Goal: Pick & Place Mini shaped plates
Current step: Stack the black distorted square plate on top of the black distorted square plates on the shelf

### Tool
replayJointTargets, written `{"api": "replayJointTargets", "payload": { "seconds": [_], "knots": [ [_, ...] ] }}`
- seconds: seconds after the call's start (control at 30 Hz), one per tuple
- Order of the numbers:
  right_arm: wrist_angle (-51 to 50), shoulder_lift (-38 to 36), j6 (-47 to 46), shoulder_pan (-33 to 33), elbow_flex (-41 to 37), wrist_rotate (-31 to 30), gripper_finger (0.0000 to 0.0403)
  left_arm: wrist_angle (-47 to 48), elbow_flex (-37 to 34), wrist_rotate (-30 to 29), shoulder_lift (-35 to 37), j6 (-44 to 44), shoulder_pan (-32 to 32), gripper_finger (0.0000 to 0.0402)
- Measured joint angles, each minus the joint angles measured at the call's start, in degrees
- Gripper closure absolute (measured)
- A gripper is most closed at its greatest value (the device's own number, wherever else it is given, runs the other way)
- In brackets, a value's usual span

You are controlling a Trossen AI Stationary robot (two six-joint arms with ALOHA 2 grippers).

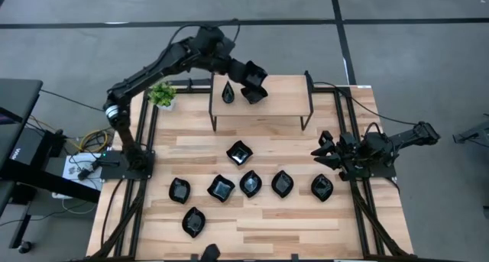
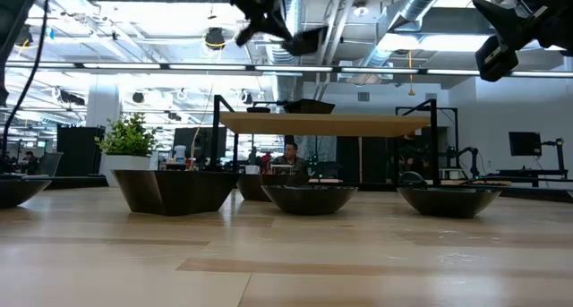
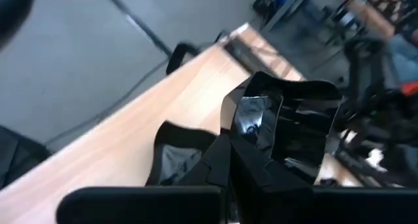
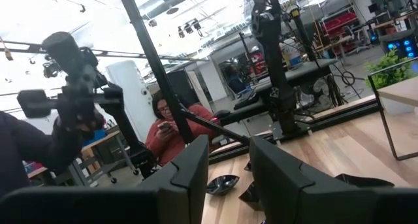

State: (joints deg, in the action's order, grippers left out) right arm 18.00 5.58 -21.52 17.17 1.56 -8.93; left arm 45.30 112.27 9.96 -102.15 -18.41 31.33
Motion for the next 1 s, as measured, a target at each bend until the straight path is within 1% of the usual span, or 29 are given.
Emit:
{"api": "replayJointTargets", "payload": {
  "seconds": [0.13, 0.2, 0.37, 0.47, 0.67, 1.0],
  "knots": [
    [0.00, 0.00, 0.00, 0.00, 0.00, 0.00, 0.0294, 0.59, 0.29, 2.26, -4.04, 0.52, 0.71, 0.0398],
    [0.02, 0.00, 0.00, 0.00, 0.00, 0.00, 0.0294, 0.70, 0.31, 2.44, -5.80, 2.20, 0.96, 0.0398],
    [0.02, 0.00, 0.00, 0.00, 0.00, 0.00, 0.0294, 0.84, 0.31, 5.09, -8.29, 7.02, 1.94, 0.0398],
    [0.02, 0.00, 0.00, 0.00, 0.00, -0.01, 0.0294, 1.45, 0.31, 5.39, -9.43, 8.54, 3.11, 0.0398],
    [0.02, 0.00, 0.00, 0.01, 0.00, -0.02, 0.0294, 1.78, 0.33, 7.52, -9.38, 10.42, 5.02, 0.0398],
    [0.09, 0.00, 0.00, 0.00, 0.00, -0.04, 0.0294, 2.65, 0.31, 7.43, -9.38, 10.70, 4.71, 0.0398]
  ]
}}
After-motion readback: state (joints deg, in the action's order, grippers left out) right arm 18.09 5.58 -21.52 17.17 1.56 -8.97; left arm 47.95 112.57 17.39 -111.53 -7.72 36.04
